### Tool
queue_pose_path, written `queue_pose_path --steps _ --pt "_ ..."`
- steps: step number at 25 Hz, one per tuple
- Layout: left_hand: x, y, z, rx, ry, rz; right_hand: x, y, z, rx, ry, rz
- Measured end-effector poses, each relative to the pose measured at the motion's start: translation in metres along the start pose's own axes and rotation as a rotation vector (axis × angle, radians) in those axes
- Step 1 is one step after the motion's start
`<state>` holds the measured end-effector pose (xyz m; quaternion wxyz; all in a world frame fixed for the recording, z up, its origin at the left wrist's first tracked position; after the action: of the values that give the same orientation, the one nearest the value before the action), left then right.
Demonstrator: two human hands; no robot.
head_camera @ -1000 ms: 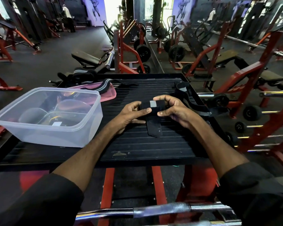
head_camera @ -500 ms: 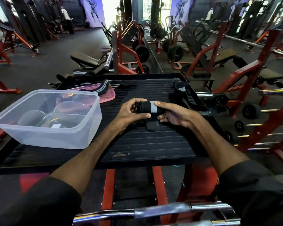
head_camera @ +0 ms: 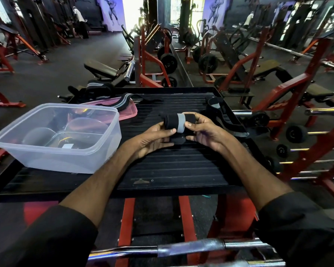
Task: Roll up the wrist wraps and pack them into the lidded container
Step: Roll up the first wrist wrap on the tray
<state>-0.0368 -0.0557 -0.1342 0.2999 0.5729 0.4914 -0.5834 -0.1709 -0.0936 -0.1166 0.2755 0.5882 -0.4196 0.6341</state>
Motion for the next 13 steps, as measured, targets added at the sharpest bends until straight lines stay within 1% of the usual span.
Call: queue_pose_path --steps 2,4,6,8,10,12,13 --pt "0.002 -0.004 0.000 0.033 0.032 -0.018 0.005 0.001 -0.001 -0.005 0.050 -0.025" --pt "0.003 -0.001 0.000 -0.013 0.044 -0.044 0.009 0.001 -0.004 -0.006 0.084 -0.070" --pt "0.003 0.002 0.001 -0.077 -0.003 0.032 0.012 -0.001 -0.006 -0.001 0.102 -0.093" --pt "-0.003 0.003 -0.002 -0.149 -0.120 0.147 0.014 -0.004 -0.007 -0.004 0.121 -0.092" --pt "-0.016 0.005 -0.006 -0.224 -0.276 0.214 0.016 -0.006 -0.007 0.020 0.121 -0.043" --pt "-0.027 0.006 -0.010 -0.262 -0.414 0.299 0.015 -0.007 -0.007 0.089 0.069 0.038" --pt "-0.031 0.006 -0.012 -0.281 -0.458 0.352 0.013 -0.007 -0.008 0.119 0.028 0.037"
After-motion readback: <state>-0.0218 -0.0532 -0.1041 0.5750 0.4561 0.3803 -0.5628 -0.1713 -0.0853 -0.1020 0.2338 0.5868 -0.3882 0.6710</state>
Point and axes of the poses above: each hand's wrist, its own z-axis towards the middle knuckle, its own y-axis out of the back of the hand, x = y × z, the point moved 9 cm from there along z, towards the middle knuckle, and after that the axes turned 1 degree about y, right-handed, at the moved point
